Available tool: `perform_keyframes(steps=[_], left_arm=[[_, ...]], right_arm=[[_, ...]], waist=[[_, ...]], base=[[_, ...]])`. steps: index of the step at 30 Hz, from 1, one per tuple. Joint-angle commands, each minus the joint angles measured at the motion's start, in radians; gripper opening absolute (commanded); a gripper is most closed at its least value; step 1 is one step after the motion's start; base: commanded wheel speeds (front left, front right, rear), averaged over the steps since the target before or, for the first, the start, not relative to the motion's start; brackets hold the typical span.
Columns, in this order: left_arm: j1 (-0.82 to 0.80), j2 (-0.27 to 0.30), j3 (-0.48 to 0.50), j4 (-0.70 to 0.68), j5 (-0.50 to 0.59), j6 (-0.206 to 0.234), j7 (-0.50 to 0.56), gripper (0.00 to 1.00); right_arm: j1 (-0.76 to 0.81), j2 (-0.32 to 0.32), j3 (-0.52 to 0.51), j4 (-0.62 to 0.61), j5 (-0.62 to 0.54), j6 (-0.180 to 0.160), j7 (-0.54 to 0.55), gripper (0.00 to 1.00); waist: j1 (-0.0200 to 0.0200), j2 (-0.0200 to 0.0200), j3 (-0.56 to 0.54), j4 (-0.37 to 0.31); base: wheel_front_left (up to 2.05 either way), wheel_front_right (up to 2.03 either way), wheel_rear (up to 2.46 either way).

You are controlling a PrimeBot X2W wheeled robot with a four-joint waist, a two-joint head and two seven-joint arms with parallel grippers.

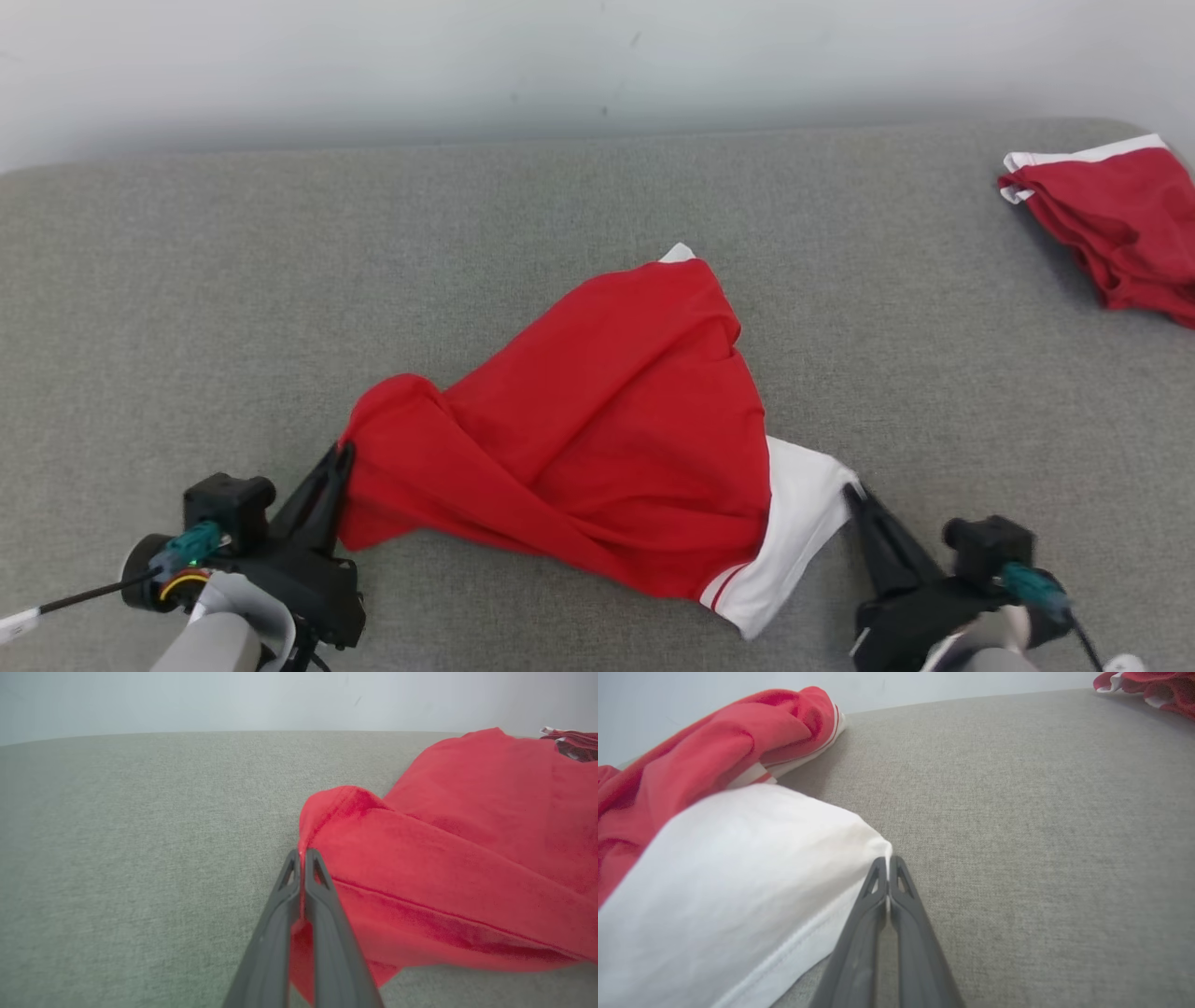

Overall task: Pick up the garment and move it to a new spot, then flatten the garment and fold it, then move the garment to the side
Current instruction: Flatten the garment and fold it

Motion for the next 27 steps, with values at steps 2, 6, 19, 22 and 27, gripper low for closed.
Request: perform_keyframes(steps=[2, 6, 19, 22, 27], left_arm=[[0.048, 0.006, 0.058, -0.06, 0.036, 0.006, -0.002, 0.0], [0.179, -0.023, 0.175, -0.233, 0.091, 0.019, -0.002, 0.0], [0.605, -0.171, 0.238, -0.469, 0.161, 0.006, -0.002, 0.0], [0.629, -0.183, 0.243, -0.44, 0.167, 0.003, -0.002, 0.0], [0.636, -0.184, 0.229, -0.401, 0.138, 0.002, -0.002, 0.0]], right_arm=[[0.049, -0.005, -0.053, -0.051, 0.013, -0.003, -0.001, 0.0], [0.139, 0.004, -0.159, -0.165, 0.015, -0.003, -0.001, 0.0], [0.427, 0.003, -0.317, -0.293, 0.048, -0.003, -0.001, 0.0], [0.46, 0.006, -0.337, -0.265, 0.066, -0.003, -0.001, 0.0], [0.479, 0.0, -0.338, -0.195, 0.086, -0.003, -0.001, 0.0]], waist=[[0.0, -0.0001, -0.024, 0.003], [0.0, -0.0001, -0.055, 0.002], [0.0, -0.0001, -0.096, 0.014], [0.0, -0.0001, -0.098, 0.019], [0.0, -0.0001, -0.107, 0.031]], base=[[0.0, 0.0, 0.0], [0.0, 0.0, 0.0], [0.0, 0.0, 0.0], [0.0, 0.0, 0.0], [0.0, 0.0, 0.0]])
